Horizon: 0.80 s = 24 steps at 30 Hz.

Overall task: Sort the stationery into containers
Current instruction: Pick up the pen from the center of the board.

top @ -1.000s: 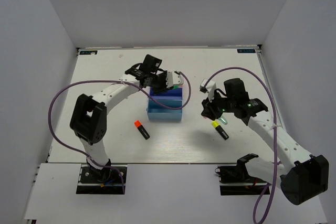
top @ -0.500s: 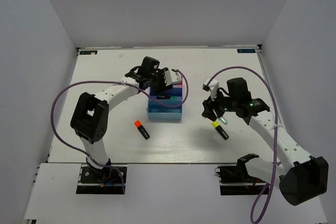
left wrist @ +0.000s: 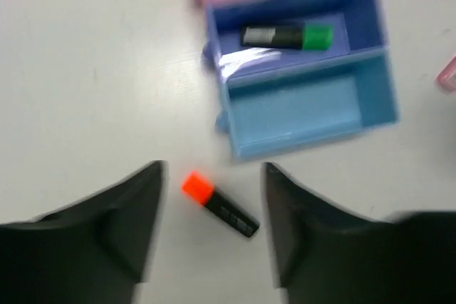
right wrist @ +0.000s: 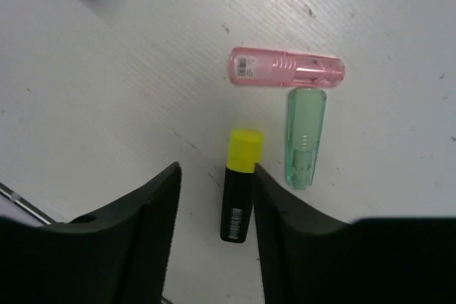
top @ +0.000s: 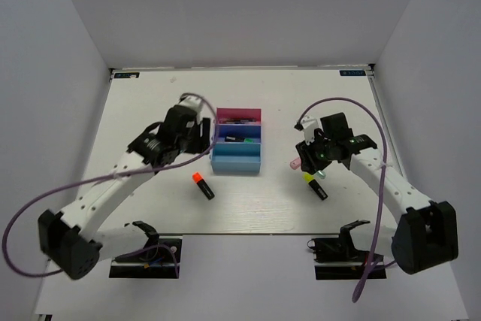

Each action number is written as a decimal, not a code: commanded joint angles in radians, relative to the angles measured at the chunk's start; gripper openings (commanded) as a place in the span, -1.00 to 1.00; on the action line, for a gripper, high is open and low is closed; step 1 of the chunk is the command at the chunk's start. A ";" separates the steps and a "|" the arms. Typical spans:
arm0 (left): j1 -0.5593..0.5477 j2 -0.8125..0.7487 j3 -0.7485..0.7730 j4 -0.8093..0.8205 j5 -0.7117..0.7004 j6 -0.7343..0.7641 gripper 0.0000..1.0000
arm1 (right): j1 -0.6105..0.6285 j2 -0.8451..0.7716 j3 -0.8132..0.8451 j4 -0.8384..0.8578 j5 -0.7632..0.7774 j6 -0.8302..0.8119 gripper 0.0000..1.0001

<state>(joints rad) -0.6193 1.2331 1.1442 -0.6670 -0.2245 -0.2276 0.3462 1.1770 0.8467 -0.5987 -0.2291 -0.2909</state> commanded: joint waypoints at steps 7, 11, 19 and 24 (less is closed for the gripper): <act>0.055 -0.330 -0.440 -0.129 0.036 -0.473 0.68 | 0.005 0.156 -0.020 -0.067 0.149 -0.050 0.11; 0.070 -0.374 -0.503 -0.112 0.057 -0.495 0.70 | 0.005 0.206 -0.029 -0.055 0.169 -0.047 0.13; 0.079 -0.359 -0.581 -0.053 0.076 -0.556 0.70 | 0.020 0.299 -0.041 -0.056 0.188 -0.059 0.13; 0.082 -0.356 -0.600 -0.034 0.088 -0.569 0.70 | 0.045 0.355 -0.057 -0.023 0.270 -0.065 0.01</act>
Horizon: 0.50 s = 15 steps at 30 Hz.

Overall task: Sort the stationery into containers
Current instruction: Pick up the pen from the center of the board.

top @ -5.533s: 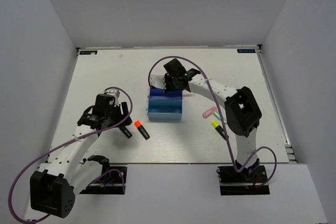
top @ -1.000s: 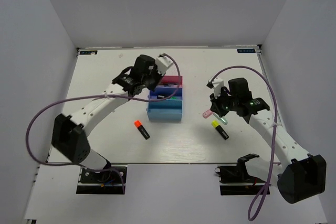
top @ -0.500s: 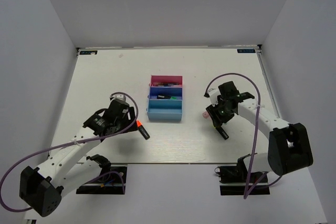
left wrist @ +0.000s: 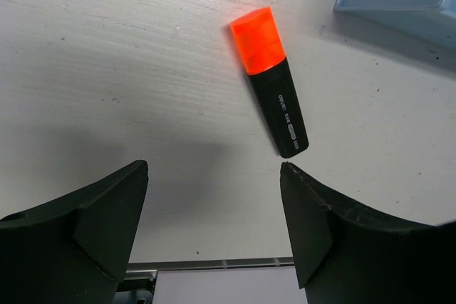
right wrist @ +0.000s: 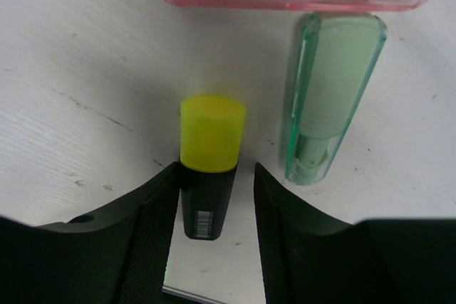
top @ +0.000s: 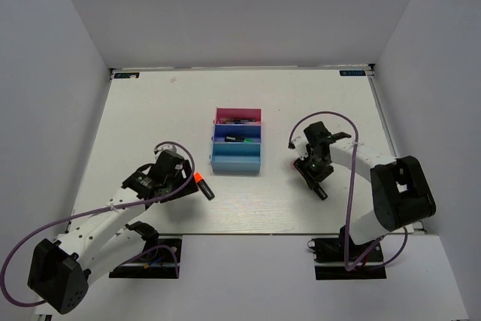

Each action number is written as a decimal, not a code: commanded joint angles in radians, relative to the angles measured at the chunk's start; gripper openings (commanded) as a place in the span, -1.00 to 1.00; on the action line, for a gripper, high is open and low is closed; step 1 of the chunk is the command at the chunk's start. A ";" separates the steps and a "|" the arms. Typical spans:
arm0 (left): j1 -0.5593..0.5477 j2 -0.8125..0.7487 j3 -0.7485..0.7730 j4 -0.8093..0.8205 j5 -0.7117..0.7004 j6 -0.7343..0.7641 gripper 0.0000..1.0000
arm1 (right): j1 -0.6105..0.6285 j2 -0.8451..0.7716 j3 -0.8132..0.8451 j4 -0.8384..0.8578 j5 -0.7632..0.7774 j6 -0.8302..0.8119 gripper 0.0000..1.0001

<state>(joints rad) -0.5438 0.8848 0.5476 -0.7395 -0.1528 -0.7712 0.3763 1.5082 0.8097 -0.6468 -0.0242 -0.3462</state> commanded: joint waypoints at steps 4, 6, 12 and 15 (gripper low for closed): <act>0.013 -0.032 -0.009 0.028 -0.004 -0.030 0.70 | 0.042 0.065 -0.038 0.055 0.150 -0.011 -0.19; 0.016 -0.041 -0.021 0.032 -0.014 -0.042 0.70 | 0.050 0.076 -0.044 0.061 0.170 -0.010 -0.40; 0.016 -0.027 -0.038 0.043 -0.011 -0.073 0.70 | 0.055 0.041 0.000 0.018 0.103 -0.013 -1.00; 0.019 -0.007 -0.028 0.038 -0.013 -0.073 0.70 | 0.068 -0.057 0.069 -0.051 -0.049 -0.108 -1.00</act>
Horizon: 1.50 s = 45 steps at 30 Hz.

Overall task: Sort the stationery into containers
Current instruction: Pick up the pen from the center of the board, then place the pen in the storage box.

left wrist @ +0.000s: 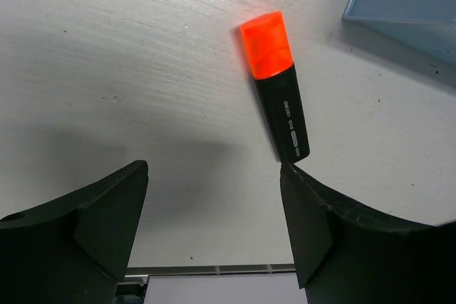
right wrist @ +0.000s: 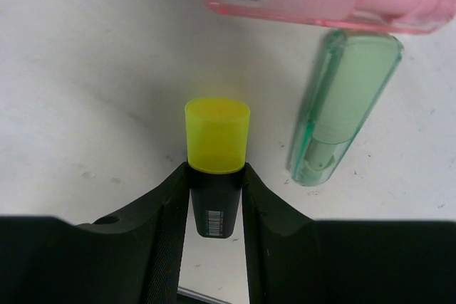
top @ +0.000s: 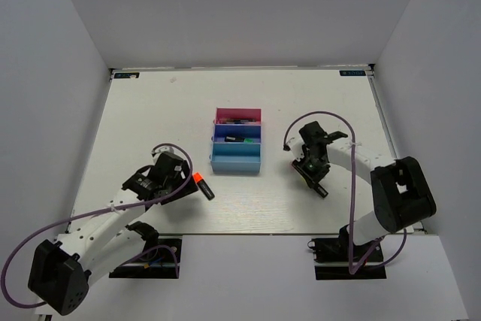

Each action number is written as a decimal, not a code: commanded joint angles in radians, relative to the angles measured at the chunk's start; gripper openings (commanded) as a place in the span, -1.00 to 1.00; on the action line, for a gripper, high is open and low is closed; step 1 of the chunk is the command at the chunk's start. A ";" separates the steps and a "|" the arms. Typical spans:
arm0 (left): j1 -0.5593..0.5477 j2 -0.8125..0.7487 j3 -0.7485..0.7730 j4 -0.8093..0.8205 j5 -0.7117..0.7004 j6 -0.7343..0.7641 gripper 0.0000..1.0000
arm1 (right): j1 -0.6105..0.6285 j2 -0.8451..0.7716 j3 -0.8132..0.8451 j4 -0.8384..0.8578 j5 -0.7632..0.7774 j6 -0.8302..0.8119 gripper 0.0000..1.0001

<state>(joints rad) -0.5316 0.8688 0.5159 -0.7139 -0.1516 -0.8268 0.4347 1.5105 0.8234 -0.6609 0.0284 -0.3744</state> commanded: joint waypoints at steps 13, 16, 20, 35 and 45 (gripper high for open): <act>0.009 0.268 0.139 -0.021 0.009 -0.126 0.65 | 0.154 0.083 0.577 -0.011 -0.447 -0.504 -1.00; 0.008 0.306 0.171 -0.022 0.012 -0.135 0.63 | 0.176 0.212 0.715 -0.084 -0.511 -0.681 -1.00; 0.008 0.305 0.180 -0.019 -0.002 -0.144 0.63 | 0.225 0.333 0.847 -0.044 -0.481 -0.773 -1.00; 0.002 0.378 0.164 0.028 0.012 -0.164 0.61 | 0.279 0.562 1.051 -0.104 -0.407 -0.914 -1.00; -0.016 0.400 0.184 0.054 -0.009 -0.163 0.61 | 0.285 0.582 1.027 -0.112 -0.389 -0.781 -0.54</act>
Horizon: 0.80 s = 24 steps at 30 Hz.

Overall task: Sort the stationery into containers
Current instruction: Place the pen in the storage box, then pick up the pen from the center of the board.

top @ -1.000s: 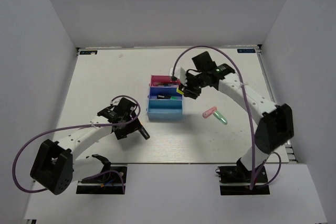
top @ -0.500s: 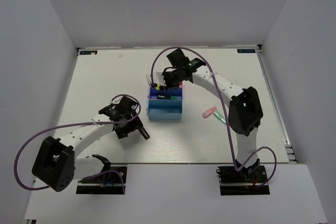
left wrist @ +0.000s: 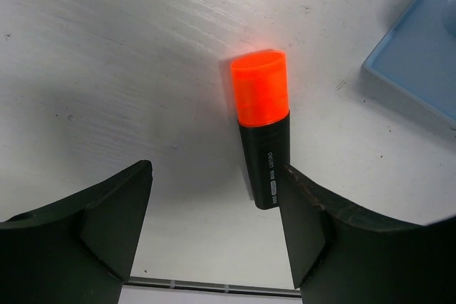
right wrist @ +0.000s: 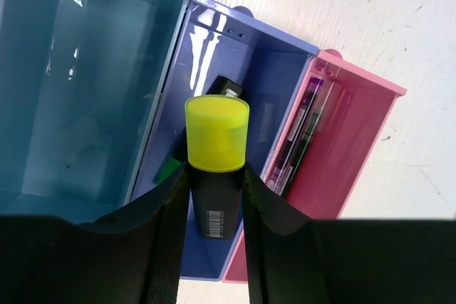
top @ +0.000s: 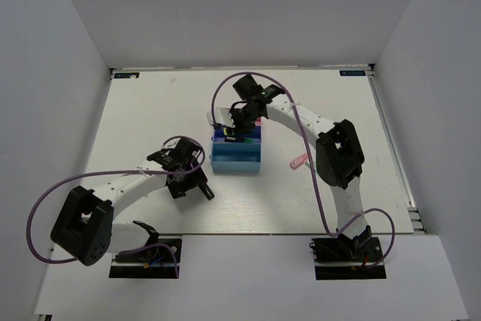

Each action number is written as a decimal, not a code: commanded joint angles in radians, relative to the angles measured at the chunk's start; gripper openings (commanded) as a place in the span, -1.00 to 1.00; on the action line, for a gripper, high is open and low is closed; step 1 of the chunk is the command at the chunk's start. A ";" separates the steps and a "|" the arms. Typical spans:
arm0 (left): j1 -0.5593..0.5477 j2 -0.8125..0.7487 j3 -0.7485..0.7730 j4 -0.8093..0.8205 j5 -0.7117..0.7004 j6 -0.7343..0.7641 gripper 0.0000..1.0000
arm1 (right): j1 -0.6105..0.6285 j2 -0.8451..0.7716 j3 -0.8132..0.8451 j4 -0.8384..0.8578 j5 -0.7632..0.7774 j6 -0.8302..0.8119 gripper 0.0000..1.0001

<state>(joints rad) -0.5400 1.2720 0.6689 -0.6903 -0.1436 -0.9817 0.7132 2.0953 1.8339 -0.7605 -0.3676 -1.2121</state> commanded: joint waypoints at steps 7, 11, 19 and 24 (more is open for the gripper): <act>-0.052 0.026 0.037 0.031 -0.069 -0.017 0.61 | 0.006 -0.021 0.018 -0.022 0.003 0.163 0.62; -0.069 0.044 0.044 0.031 -0.085 -0.032 0.58 | -0.001 -0.076 0.008 0.000 -0.030 0.267 0.52; -0.112 0.119 0.074 0.073 -0.131 -0.078 0.50 | -0.020 -0.394 -0.342 0.162 -0.091 0.466 0.49; -0.127 0.158 0.043 0.110 -0.122 -0.135 0.42 | -0.031 -0.504 -0.476 0.181 -0.117 0.488 0.52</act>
<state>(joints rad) -0.6571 1.4086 0.7181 -0.6197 -0.2501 -1.0561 0.6910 1.6295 1.4189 -0.6315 -0.4397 -0.7769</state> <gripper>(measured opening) 0.720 0.753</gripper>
